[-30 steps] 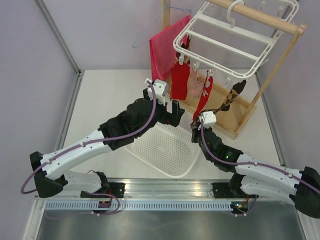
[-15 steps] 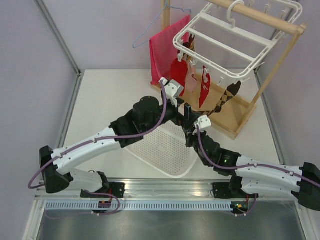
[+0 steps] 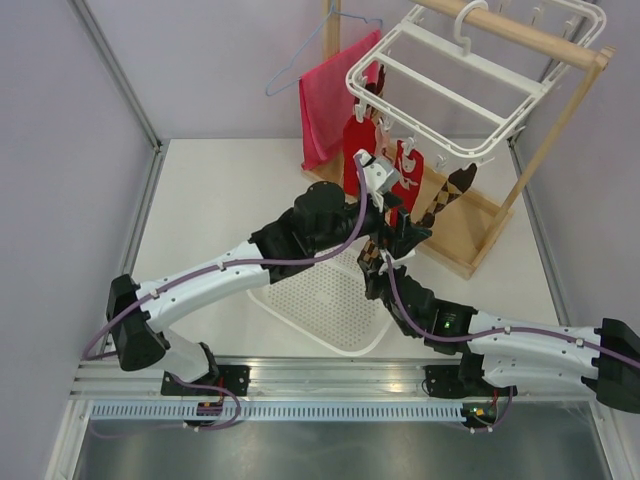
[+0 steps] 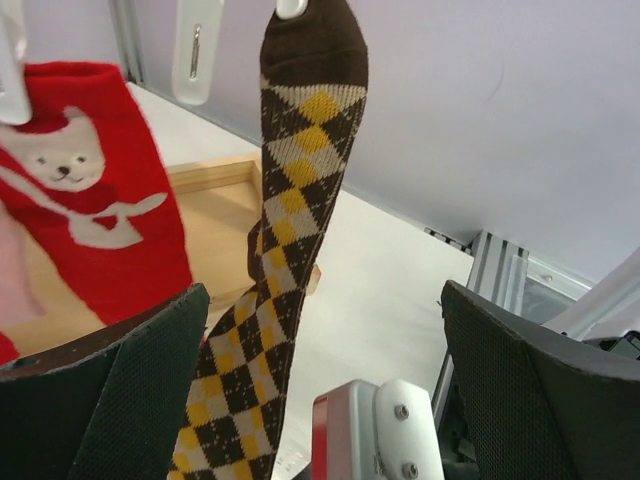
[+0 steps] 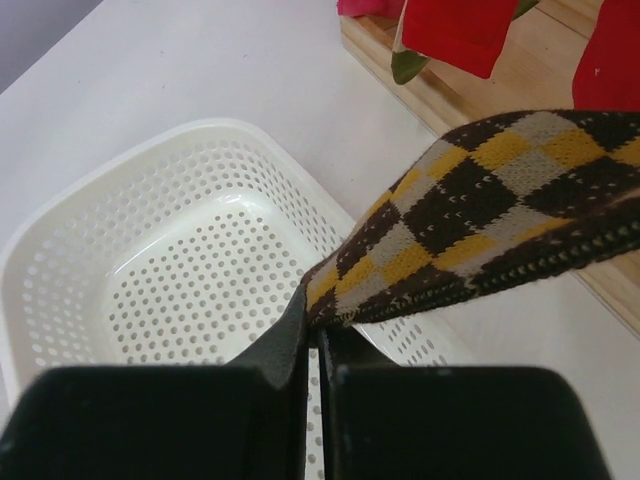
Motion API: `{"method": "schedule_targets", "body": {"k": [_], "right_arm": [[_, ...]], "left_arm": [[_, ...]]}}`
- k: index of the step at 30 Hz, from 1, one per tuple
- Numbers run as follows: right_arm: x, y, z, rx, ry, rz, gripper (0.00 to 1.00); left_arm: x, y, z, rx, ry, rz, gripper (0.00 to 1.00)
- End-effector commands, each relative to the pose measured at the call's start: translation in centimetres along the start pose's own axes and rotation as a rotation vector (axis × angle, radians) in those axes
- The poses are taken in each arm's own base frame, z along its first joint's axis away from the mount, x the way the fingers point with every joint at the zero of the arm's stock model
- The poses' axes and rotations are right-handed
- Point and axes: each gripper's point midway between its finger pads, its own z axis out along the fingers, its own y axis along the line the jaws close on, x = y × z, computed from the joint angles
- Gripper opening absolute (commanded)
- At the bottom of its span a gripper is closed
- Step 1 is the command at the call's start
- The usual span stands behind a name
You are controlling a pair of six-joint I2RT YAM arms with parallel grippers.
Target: Remove the socks clipped to the hanger
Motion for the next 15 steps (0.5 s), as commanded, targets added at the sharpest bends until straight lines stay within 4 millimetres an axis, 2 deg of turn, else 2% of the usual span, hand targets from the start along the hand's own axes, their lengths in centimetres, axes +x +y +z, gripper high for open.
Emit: {"method": "schedule_targets", "body": {"k": [1,6,10,11,14,15], "right_arm": [[-2.6,1.2,0.0,-0.017,-0.058,0.049,0.01],[-2.9,1.5,-0.3,-0.028,-0.063,0.053,0.01],[-3.0,1.8,-0.5,-0.038,-0.065,0.048,0.01],[-3.1,1.8,-0.6,-0.039,-0.067,0.049,0.01],[-3.1,1.8,-0.7,-0.042,-0.067,0.047,0.01],[-3.0,1.8,-0.6,-0.041,-0.066,0.046,0.01]], "left_arm": [[-1.5,-1.3,1.1,0.07,-0.04,0.046,1.0],[-1.0,-1.1,2.4,0.07,-0.012,0.041,1.0],[0.2,-0.7,3.9,0.057,0.036,0.043,1.0],[-0.1,-0.7,4.0,0.054,0.031,0.045,1.0],[0.1,0.1,4.7,0.017,0.031,0.047,1.0],[0.7,0.5,4.7,-0.004,0.053,0.043,1.0]]}}
